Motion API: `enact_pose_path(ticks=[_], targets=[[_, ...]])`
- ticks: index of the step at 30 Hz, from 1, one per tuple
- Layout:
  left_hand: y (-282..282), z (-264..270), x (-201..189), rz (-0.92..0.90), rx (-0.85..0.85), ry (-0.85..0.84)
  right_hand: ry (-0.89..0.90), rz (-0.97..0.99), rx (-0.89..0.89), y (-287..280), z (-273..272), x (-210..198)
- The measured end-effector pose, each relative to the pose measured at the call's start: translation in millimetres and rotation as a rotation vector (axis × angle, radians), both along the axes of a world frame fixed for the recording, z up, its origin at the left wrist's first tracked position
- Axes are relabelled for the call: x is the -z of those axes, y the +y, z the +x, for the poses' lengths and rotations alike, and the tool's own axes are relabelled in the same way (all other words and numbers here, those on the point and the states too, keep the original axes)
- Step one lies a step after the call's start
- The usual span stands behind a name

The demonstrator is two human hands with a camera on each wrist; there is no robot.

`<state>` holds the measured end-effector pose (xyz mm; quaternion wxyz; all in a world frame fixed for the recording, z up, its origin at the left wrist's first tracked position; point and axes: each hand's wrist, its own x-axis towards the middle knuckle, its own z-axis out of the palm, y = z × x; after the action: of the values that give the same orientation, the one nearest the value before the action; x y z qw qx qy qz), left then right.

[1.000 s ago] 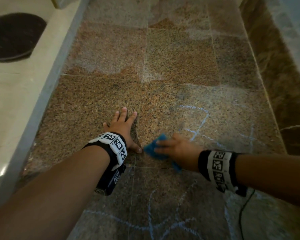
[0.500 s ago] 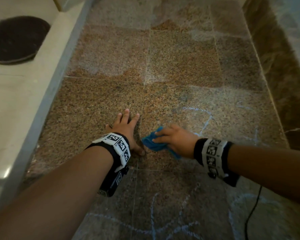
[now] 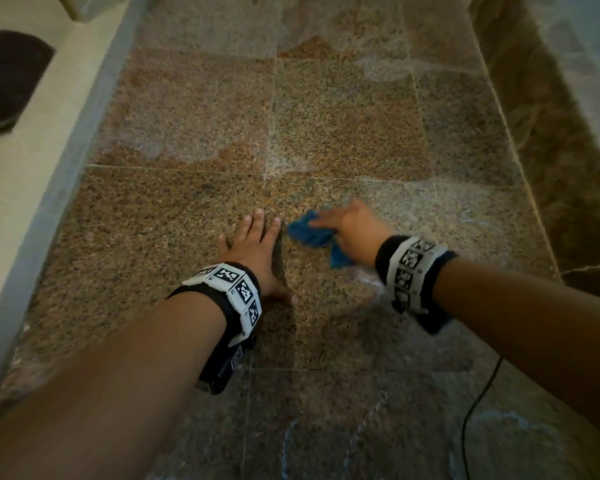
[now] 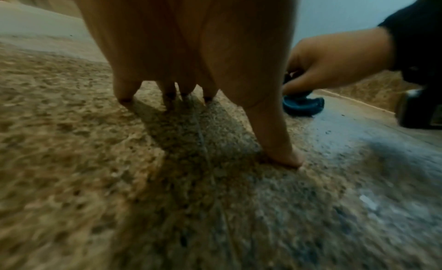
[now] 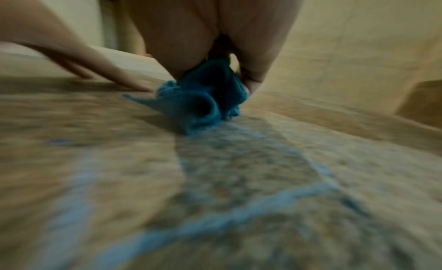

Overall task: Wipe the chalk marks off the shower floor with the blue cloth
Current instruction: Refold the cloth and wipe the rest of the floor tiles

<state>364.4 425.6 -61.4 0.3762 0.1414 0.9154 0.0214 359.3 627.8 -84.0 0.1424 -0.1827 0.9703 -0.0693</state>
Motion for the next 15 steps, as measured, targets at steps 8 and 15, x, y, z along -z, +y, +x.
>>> enact_pose_path(ticks=[8,15], targets=[[2,-1,4,-0.009,-0.017,0.01,-0.012,0.216,0.144,-28,-32,25],[0,-1,4,0.019,-0.021,0.012,0.02,0.155,0.247,0,-73,14]])
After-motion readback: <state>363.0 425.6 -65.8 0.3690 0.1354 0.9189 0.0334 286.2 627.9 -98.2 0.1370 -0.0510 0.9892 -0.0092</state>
